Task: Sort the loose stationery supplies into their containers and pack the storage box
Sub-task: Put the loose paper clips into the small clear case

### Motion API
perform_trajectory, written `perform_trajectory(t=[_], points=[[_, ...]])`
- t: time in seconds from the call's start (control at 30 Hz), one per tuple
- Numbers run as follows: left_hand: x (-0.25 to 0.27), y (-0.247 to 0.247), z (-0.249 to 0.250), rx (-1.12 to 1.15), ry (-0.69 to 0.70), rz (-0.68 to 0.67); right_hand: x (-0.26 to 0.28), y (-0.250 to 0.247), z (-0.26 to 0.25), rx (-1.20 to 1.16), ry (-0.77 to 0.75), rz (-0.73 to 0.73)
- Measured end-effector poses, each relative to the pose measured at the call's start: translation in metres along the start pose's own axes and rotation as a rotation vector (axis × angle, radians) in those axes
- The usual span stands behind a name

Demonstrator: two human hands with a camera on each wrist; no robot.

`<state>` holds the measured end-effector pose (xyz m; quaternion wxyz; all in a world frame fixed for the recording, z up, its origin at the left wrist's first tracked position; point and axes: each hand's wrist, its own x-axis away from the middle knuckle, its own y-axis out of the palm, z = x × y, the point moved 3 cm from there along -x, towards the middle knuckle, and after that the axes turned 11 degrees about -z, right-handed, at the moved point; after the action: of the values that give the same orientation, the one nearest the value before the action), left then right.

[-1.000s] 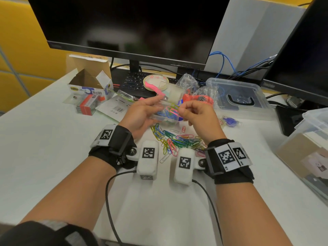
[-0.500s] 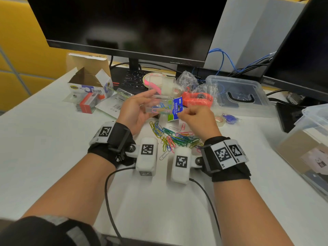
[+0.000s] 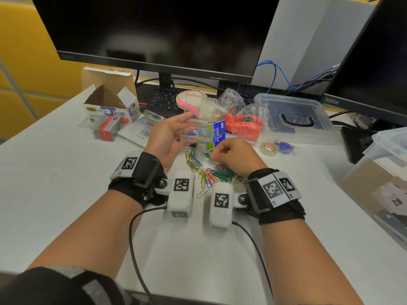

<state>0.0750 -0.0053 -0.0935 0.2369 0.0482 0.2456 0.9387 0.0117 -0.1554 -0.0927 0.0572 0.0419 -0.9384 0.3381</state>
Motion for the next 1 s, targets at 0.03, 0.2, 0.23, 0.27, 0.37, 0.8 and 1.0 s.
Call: perform_trajectory(t=[0.03, 0.2, 0.23, 0.27, 0.37, 0.8, 1.0], points=[[0.0, 0.001, 0.0, -0.01, 0.0, -0.005, 0.0, -0.001, 0.001, -0.017, -0.008, 0.008], [0.0, -0.002, 0.0, -0.048, 0.002, 0.019, 0.003, -0.006, 0.002, -0.152, -0.051, 0.011], [0.0, -0.002, -0.001, -0.052, 0.002, 0.021, 0.004, -0.006, 0.001, -0.193, -0.075, 0.01], [0.0, -0.003, -0.001, -0.056, 0.001, 0.023, 0.005, -0.008, 0.001, -0.233, -0.101, 0.016], [0.0, -0.002, 0.0, -0.056, 0.002, 0.02, 0.008, -0.013, 0.0, -0.334, -0.159, 0.043], [0.002, 0.005, -0.004, -0.098, -0.091, -0.131, 0.011, -0.019, -0.014, -0.399, -0.335, 0.213], [0.002, 0.003, 0.002, 0.048, -0.016, -0.06, 0.01, -0.025, -0.003, -0.363, -0.215, 0.347]])
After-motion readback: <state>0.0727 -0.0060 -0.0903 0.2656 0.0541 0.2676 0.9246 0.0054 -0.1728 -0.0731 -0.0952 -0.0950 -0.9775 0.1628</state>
